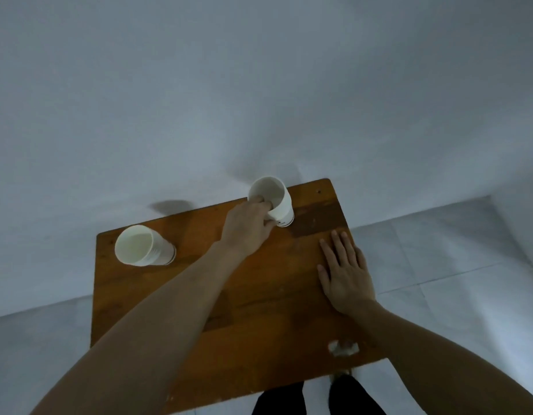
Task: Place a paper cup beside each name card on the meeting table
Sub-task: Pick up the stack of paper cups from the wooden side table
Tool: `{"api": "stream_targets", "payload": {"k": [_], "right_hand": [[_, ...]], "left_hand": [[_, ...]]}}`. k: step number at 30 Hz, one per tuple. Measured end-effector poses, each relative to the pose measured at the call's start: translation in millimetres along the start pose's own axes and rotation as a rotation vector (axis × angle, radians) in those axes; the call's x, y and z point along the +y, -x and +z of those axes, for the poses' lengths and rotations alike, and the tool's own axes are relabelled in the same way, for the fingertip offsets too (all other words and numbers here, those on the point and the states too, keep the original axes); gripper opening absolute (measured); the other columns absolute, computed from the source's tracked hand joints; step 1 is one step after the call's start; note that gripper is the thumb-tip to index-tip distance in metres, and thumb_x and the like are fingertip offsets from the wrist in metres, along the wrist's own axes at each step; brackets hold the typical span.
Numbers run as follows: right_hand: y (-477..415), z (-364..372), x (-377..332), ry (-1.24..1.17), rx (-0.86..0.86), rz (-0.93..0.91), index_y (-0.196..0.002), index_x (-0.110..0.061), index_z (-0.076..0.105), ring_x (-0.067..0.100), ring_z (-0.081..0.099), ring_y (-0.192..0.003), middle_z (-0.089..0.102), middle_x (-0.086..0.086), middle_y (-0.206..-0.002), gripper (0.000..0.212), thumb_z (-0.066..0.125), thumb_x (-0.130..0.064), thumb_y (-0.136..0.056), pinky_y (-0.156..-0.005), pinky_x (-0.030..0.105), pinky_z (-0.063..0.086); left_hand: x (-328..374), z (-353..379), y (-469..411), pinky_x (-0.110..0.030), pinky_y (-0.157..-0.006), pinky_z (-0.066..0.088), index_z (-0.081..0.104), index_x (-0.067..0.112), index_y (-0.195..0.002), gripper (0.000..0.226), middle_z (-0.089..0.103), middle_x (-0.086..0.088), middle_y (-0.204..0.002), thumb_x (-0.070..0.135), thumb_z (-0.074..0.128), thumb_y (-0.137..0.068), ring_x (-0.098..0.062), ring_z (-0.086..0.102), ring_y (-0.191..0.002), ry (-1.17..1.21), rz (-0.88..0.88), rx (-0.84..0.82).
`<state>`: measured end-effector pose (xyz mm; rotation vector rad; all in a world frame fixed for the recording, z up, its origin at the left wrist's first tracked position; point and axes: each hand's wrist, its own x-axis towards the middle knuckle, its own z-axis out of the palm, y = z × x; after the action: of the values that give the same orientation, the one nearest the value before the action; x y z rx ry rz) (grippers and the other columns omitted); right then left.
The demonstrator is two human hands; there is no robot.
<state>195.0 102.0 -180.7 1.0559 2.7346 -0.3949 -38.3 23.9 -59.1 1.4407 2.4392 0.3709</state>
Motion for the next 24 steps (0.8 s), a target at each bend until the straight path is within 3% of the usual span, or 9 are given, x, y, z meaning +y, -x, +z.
{"api": "stream_targets", "payload": {"k": [5, 8, 11, 14, 19, 24], "right_hand": [[0, -14, 4, 0.023, -0.108, -0.071, -0.158, -0.023, 0.004, 0.025, -0.011, -0.152, -0.007, 0.007, -0.166, 0.076, 0.0, -0.062, -0.093, -0.123, 0.044, 0.0], [-1, -33, 10, 0.087, -0.206, -0.145, -0.159, -0.022, 0.002, 0.029, -0.009, -0.153, -0.008, 0.01, -0.166, 0.076, 0.016, -0.063, -0.097, -0.123, 0.046, 0.007], [-2, -63, 8, 0.13, -0.309, -0.205, -0.156, -0.019, 0.017, 0.035, 0.01, -0.15, 0.008, 0.013, -0.164, 0.074, 0.043, -0.054, -0.096, -0.117, 0.05, 0.025], [8, -93, -4, 0.118, -0.316, -0.291, -0.146, -0.015, 0.036, 0.036, 0.04, -0.134, 0.037, 0.016, -0.149, 0.06, 0.053, -0.043, -0.096, -0.107, 0.049, 0.042], [37, -128, -62, 0.197, -0.229, -0.552, -0.146, -0.012, 0.038, 0.033, 0.049, -0.127, 0.046, 0.015, -0.142, 0.056, 0.051, -0.04, -0.099, -0.102, 0.044, 0.046], [87, -138, -152, 0.249, -0.156, -0.797, -0.127, -0.014, 0.052, 0.028, 0.057, -0.112, 0.056, 0.01, -0.124, 0.038, 0.053, -0.038, -0.098, -0.088, 0.039, 0.05]], "left_hand": [[11, -11, 46, -0.03, -0.07, 0.054, 0.067, 0.009, -0.107, 0.024, 0.07, -0.004, -0.105, 0.028, 0.065, -0.092, -0.023, 0.068, -0.088, -0.028, -0.089, 0.082], [23, -21, 86, -0.032, -0.07, 0.054, 0.066, 0.01, -0.108, 0.024, 0.072, -0.006, -0.102, 0.029, 0.063, -0.093, -0.024, 0.068, -0.087, -0.035, -0.199, 0.119], [39, -31, 134, -0.035, -0.079, 0.056, 0.065, 0.01, -0.109, 0.025, 0.071, -0.008, -0.107, 0.028, 0.063, -0.093, -0.025, 0.068, -0.093, -0.023, -0.315, 0.155], [57, -45, 188, -0.039, -0.087, 0.056, 0.064, 0.009, -0.115, 0.03, 0.069, -0.008, -0.115, 0.028, 0.065, -0.092, -0.027, 0.067, -0.102, -0.013, -0.432, 0.21], [71, -71, 281, -0.038, -0.088, 0.053, 0.063, 0.009, -0.12, 0.036, 0.068, -0.008, -0.12, 0.028, 0.067, -0.09, -0.027, 0.065, -0.105, -0.013, -0.659, 0.299], [71, -93, 392, -0.038, -0.078, 0.053, 0.063, 0.008, -0.111, 0.03, 0.068, -0.008, -0.107, 0.03, 0.064, -0.09, -0.028, 0.063, -0.093, -0.031, -0.891, 0.375]]}}
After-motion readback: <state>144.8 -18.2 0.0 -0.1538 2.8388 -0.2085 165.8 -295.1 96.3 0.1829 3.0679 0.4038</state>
